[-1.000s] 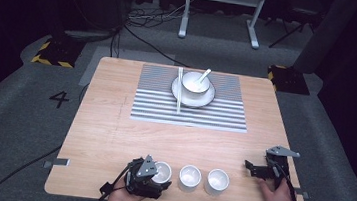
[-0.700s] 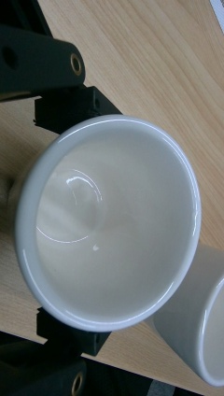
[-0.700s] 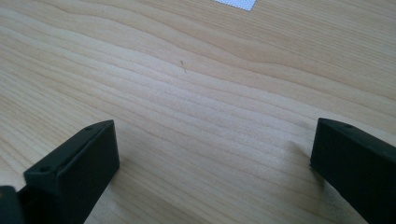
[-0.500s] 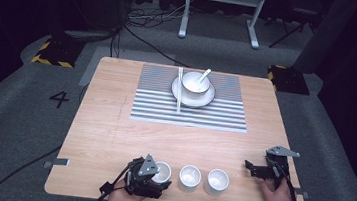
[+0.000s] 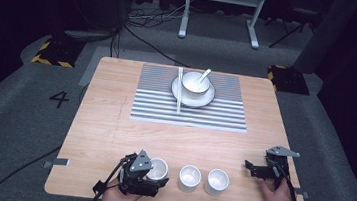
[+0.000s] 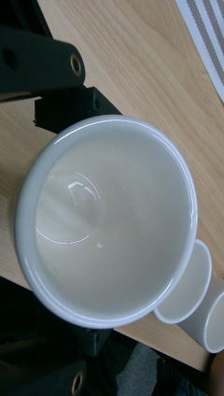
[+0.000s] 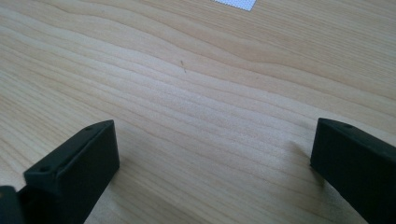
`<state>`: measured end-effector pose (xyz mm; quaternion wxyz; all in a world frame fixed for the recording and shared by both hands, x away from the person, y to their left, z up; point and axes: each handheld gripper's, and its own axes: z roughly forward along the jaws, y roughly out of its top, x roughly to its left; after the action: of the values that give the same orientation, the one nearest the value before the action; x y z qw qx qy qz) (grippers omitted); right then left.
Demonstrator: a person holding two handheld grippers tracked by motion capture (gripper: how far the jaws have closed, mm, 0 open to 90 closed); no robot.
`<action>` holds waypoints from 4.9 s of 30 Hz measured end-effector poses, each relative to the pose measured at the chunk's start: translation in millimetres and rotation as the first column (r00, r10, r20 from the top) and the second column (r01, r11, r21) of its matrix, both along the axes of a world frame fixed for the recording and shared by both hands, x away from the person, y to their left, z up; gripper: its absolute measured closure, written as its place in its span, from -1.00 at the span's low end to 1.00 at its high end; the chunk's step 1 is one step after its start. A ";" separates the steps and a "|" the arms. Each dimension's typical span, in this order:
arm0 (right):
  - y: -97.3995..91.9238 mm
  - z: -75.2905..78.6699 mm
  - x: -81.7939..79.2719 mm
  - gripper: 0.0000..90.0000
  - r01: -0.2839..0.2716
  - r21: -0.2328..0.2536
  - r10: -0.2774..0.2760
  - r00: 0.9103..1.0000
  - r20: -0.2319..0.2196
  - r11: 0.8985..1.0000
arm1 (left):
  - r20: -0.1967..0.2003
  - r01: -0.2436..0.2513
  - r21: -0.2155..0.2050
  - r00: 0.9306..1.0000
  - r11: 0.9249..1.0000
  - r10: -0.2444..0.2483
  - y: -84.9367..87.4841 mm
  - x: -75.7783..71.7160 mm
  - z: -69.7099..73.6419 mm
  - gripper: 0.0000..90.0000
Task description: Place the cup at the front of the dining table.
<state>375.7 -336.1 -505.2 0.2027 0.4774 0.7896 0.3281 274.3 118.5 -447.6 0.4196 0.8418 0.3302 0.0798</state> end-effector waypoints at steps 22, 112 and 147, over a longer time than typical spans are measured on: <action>0.0 0.0 0.0 -0.98 0.001 -0.001 -0.001 1.000 0.000 1.000 | 0.079 -0.058 -0.036 0.995 0.998 0.061 21.9 4.1 34.6 -0.40; 0.5 0.0 0.9 -0.99 0.005 -0.002 -0.005 1.000 -0.002 1.000 | 0.037 -0.384 0.112 0.923 0.917 0.382 4.7 267.5 -10.3 -0.40; 0.7 -0.1 1.0 -0.99 0.008 -0.003 -0.008 1.000 -0.001 1.000 | 0.045 -0.345 0.086 0.939 0.935 0.342 1.6 269.0 -20.8 -0.54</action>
<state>376.8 -335.4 -505.3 0.2044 0.4802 0.7883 0.3260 543.3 120.0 -468.4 0.3647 0.7884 0.4618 0.1793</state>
